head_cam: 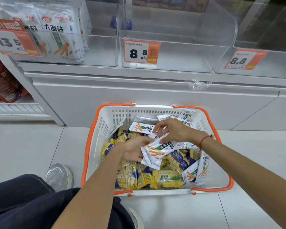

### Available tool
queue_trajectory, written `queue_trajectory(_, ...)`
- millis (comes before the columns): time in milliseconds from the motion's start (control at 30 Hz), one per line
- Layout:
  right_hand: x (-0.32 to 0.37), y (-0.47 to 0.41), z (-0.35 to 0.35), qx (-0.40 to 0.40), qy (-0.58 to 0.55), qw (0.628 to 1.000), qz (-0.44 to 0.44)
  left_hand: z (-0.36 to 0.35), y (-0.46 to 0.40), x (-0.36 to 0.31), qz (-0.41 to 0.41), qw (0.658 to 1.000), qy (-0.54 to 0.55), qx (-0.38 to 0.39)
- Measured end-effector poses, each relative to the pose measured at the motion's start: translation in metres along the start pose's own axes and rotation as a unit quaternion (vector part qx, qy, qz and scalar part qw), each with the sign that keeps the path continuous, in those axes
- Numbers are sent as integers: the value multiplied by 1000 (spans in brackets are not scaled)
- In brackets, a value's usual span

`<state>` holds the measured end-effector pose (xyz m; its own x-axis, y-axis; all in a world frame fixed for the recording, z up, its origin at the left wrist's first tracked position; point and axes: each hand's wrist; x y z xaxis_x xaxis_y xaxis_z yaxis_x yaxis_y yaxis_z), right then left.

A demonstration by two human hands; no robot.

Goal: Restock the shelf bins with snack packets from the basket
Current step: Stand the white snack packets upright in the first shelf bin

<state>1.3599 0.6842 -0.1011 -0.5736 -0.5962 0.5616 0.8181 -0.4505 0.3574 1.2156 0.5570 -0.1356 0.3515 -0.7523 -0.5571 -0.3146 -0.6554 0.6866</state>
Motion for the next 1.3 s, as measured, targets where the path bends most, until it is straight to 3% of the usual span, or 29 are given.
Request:
queue_trajectory(100, -12, 0, -4, -100, 31, 994, -5, 1, -8, 4, -11, 1000, 25, 2)
queue_trajectory(200, -22, -1, -5, -203, -100, 968, -110, 3, -15, 6, -59, 992, 108, 7)
queue_trajectory(300, -35, -10, -18, -164, -212, 938, -219, 1, -19, 1, -73, 991, 112, 14)
queue_trajectory(433, -33, -27, -42, -149, -239, 936, -212, -6, -26, 0, -52, 997, 49, -11)
queue_trajectory(567, -21, -51, -39, -257, -328, 882, -219, 9, -38, 12, -80, 985, 72, -133)
queue_trajectory(633, -27, -61, -42, -283, -230, 907, -211, 20, -43, 18, -120, 957, 105, -244)
queue_trajectory(733, -41, -69, -60, -167, 48, 977, -124, 33, -44, 20, -170, 906, 143, -361)
queue_trajectory(800, -43, -73, -77, -82, 198, 974, -80, 37, -41, 17, -180, 895, 159, -375)
queue_trajectory(900, -34, -71, -91, -107, 331, 934, -77, 42, -37, 14, -168, 890, 172, -388)
queue_trajectory(967, -30, -69, -87, -119, 331, 933, -77, 44, -36, 13, -162, 885, 154, -409)
queue_trajectory(1100, -30, -53, -47, -98, 202, 967, -119, 51, -32, 14, -138, 868, 82, -470)
queue_trajectory(1167, -36, -39, -23, -98, 136, 980, -108, 45, -28, 9, -122, 880, 54, -457)
queue_trajectory(1300, -37, -5, 3, -117, 23, 993, 25, 32, -23, -7, -98, 923, 2, -371)
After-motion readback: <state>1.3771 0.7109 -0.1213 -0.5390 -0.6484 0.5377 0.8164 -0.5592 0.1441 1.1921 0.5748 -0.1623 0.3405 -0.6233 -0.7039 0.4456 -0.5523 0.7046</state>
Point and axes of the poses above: each hand's wrist, its own y-axis away from the middle knuckle, its own z-axis out of the back of the hand, x = y × z, and after that the axes turned 6 degrees about y, right-handed
